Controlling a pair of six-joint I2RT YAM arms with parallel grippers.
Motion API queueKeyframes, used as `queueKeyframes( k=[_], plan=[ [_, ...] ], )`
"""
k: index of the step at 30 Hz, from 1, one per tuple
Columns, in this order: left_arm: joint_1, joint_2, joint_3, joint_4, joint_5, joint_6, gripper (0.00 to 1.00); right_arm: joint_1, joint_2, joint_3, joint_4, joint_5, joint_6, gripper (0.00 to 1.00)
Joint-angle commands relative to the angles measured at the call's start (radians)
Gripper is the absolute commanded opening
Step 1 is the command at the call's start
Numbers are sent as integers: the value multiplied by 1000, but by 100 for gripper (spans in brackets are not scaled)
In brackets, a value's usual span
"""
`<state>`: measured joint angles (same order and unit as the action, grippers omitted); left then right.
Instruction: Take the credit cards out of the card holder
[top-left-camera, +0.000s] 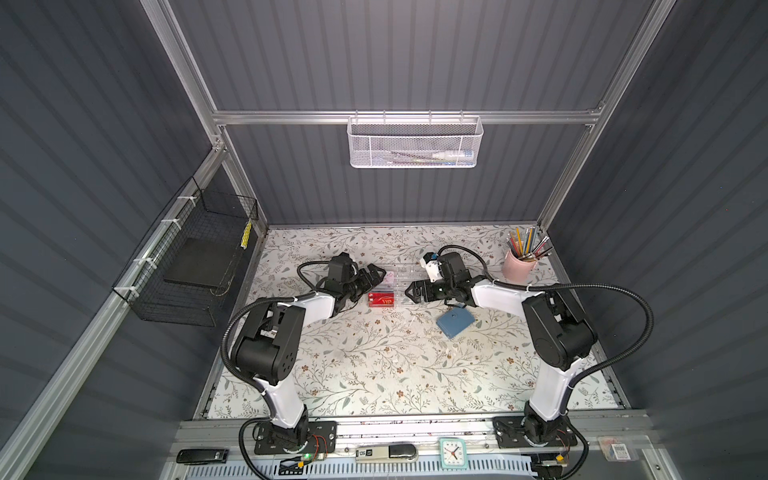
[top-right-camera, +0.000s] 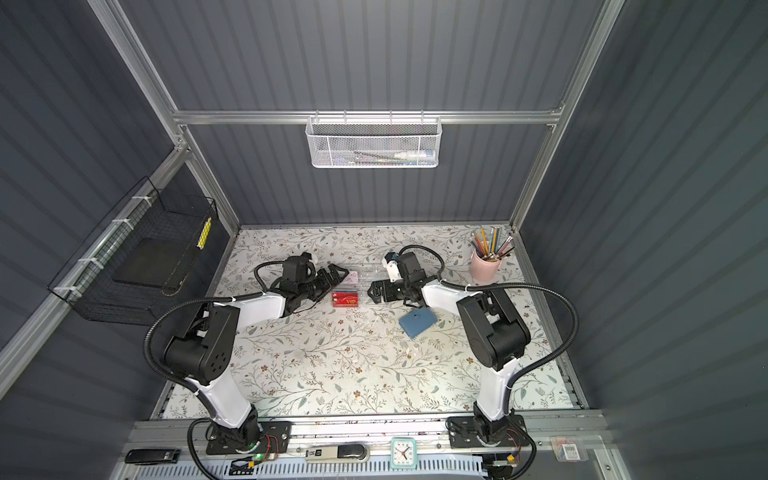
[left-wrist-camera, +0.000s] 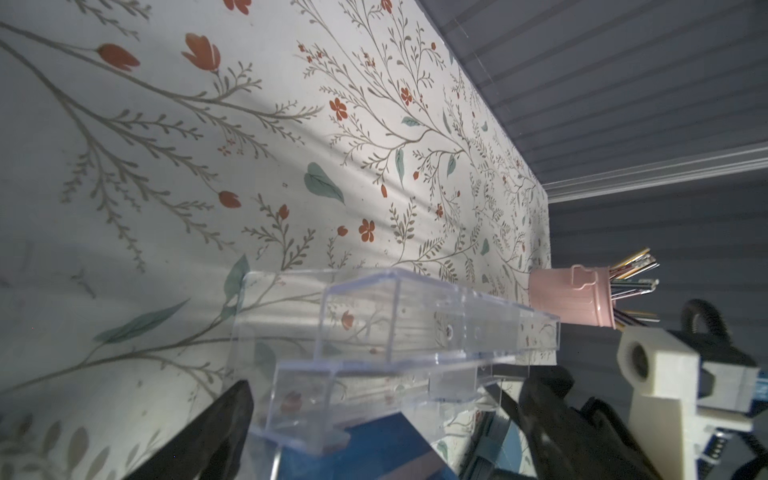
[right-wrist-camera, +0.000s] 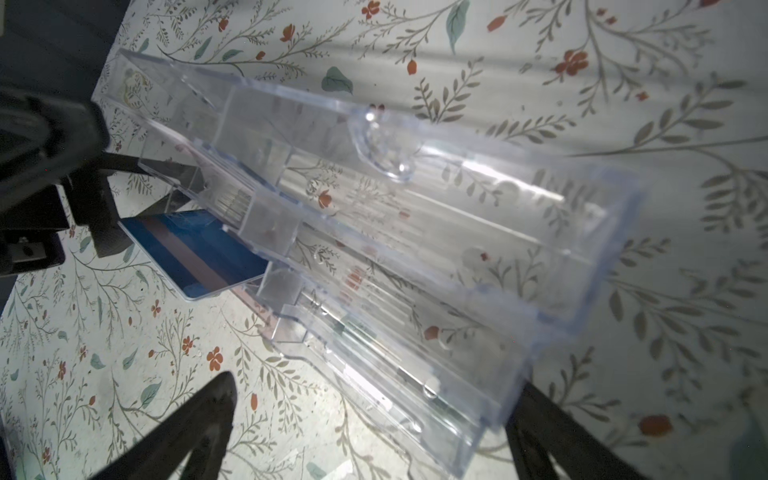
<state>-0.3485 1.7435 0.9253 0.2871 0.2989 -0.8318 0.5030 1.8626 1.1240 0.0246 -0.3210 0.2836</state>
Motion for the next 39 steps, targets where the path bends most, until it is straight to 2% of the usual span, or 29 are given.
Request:
queueKeyframes(
  k=[1, 5, 10, 19, 27, 39],
  plan=[
    [-5, -82, 33, -154, -67, 104, 100, 3, -52, -11, -21, 30, -3, 99],
    [-5, -148, 13, -210, -101, 126, 100, 2, -93, -37, -24, 54, -13, 99],
    [-6, -187, -6, -244, -23, 108, 100, 2, -149, -68, -45, 84, -35, 99],
    [-57, -260, -35, -278, 8, 56, 100, 3, -240, -123, -71, 127, -50, 99],
    [-104, -165, 11, -217, 23, 2, 100, 2, -292, -172, -66, 153, -23, 99],
    [-106, -63, 62, -134, 12, -26, 100, -2, -358, -249, -59, 177, -8, 99]
  ],
)
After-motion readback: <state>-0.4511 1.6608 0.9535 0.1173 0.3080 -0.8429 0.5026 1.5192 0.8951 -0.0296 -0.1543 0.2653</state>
